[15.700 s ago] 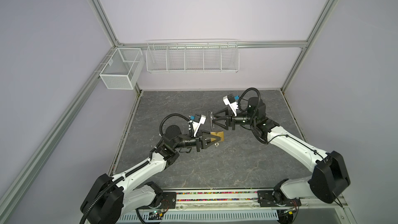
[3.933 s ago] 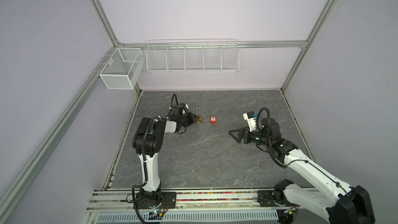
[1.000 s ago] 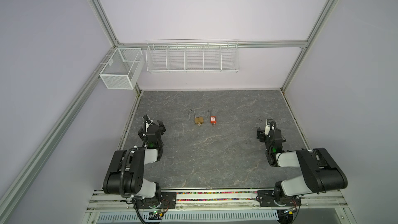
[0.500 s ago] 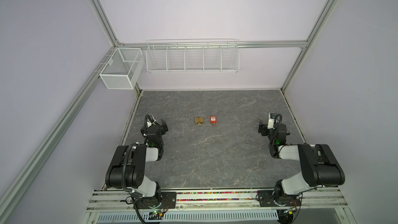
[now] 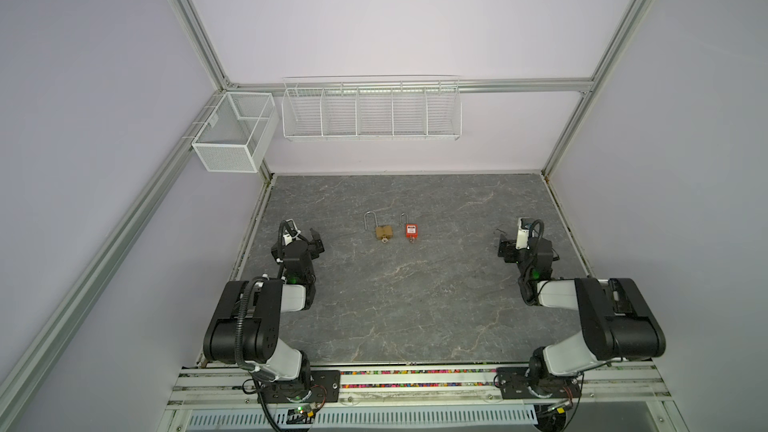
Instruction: Unlock with the key
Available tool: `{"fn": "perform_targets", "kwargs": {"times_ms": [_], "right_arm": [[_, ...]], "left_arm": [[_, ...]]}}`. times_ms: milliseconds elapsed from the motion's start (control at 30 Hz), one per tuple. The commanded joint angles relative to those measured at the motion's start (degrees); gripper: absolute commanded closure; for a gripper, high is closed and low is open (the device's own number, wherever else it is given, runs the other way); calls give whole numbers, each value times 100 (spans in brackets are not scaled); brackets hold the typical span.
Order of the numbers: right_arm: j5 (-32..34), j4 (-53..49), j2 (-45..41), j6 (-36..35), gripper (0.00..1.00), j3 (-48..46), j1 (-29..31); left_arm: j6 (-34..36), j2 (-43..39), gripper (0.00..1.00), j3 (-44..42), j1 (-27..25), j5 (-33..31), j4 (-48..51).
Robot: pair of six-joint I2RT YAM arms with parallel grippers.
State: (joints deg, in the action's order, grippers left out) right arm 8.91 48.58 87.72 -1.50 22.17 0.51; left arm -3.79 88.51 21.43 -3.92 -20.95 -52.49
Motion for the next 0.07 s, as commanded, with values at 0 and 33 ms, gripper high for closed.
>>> {"fn": "perform_targets", "kwargs": {"times_ms": [0, 33], "right_arm": [[-75, 13, -43, 0, 12, 9, 15], [-70, 41, -60, -1, 12, -10, 11]], "left_arm": [[103, 44, 1, 38, -34, 23, -112], [104, 50, 1, 39, -30, 29, -117]]}}
